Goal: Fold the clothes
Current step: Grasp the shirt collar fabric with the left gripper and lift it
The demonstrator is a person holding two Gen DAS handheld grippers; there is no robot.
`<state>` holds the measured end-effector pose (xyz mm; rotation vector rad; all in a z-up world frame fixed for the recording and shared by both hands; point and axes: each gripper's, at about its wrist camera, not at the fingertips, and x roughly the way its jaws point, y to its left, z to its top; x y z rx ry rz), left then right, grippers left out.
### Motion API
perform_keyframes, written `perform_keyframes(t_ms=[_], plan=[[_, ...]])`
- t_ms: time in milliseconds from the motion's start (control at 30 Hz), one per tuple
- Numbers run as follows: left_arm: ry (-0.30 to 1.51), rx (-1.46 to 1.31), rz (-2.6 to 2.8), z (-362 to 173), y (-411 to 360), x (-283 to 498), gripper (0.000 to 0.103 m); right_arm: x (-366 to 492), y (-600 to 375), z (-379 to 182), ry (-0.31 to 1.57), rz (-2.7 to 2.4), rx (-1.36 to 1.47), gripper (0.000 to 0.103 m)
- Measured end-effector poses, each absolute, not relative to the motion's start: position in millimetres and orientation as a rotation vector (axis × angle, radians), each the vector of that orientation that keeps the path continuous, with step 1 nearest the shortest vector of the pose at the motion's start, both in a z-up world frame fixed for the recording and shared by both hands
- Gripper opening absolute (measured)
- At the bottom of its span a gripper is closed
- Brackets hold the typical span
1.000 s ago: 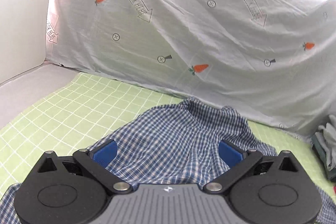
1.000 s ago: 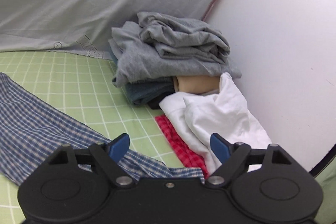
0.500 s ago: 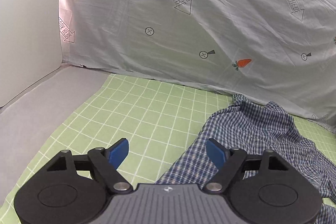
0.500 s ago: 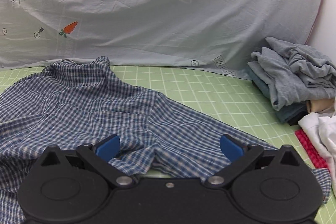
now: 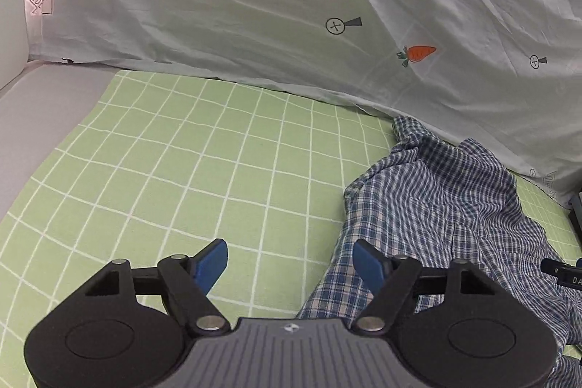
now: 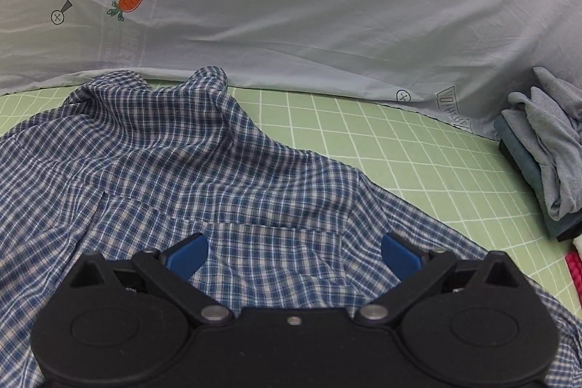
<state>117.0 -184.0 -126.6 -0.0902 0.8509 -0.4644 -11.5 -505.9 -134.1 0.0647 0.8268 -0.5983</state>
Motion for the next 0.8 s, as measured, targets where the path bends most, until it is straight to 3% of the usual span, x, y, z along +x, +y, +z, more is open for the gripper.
perform_keyframes(t_ms=[133,200,267,433,800], plan=[[0.897,-0.13,-0.553,-139,-201,131,0.042,-6,-510,-141,0.849,-0.601,0.089,0.103],[0.91,-0.162,-0.572,-140,-213,130,0.018,-6,-512,-143,0.853,-0.602,0.093,0.103],[0.913,-0.18,-0.587,-140,-225,127,0.003,-13,-513,-141,0.845,-0.608,0.099,0.103],[0.862,-0.152,-0.716,-120,-255,99,0.001,-37,-516,-130,0.816,-0.628,0.12,0.103],[1.019,-0.04,-0.864,-155,-330,9,0.002,-124,-517,-124,0.802,-0.683,0.204,0.103]])
